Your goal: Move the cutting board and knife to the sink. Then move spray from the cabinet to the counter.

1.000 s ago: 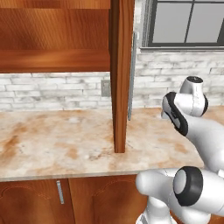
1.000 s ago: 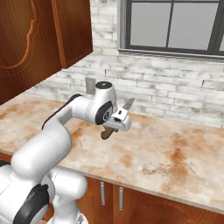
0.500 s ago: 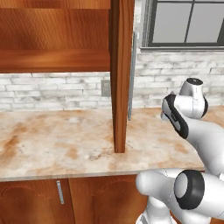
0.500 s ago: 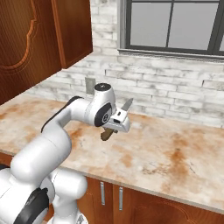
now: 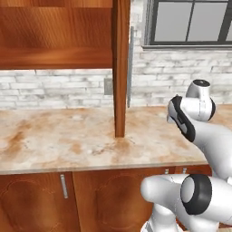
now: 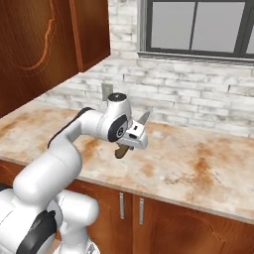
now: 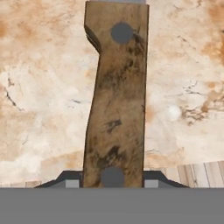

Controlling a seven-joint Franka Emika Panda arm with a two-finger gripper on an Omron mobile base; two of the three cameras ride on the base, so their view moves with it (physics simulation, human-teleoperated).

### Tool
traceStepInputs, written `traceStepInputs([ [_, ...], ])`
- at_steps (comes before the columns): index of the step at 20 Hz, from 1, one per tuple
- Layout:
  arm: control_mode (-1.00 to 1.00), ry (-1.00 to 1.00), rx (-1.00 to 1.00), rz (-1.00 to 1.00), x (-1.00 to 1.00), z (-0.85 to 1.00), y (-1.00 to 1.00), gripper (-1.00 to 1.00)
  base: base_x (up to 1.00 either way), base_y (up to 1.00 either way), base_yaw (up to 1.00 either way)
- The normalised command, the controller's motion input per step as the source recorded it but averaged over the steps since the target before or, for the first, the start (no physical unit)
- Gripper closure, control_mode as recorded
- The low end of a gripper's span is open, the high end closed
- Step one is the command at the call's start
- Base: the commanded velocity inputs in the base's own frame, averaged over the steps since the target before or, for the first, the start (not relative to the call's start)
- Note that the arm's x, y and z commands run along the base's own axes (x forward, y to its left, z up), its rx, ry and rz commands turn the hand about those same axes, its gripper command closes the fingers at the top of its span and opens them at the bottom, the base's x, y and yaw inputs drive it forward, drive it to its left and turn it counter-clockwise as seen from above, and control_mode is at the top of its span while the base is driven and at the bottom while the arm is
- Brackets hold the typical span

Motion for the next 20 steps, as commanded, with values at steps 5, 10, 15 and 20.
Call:
traceStepInputs([
  [5, 1.00, 0.00, 0.00, 0.00, 0.00, 0.00, 0.00, 1.00, -0.59, -0.14, 0.20],
  [10, 1.00, 0.00, 0.00, 0.00, 0.00, 0.00, 0.00, 1.00, -0.48, -0.10, 0.70],
  [15, 1.00, 0.00, 0.00, 0.00, 0.00, 0.00, 0.00, 1.00, -0.48, -0.10, 0.76],
  [20, 1.00, 0.00, 0.00, 0.00, 0.00, 0.00, 0.00, 1.00, -0.47, -0.08, 0.76],
])
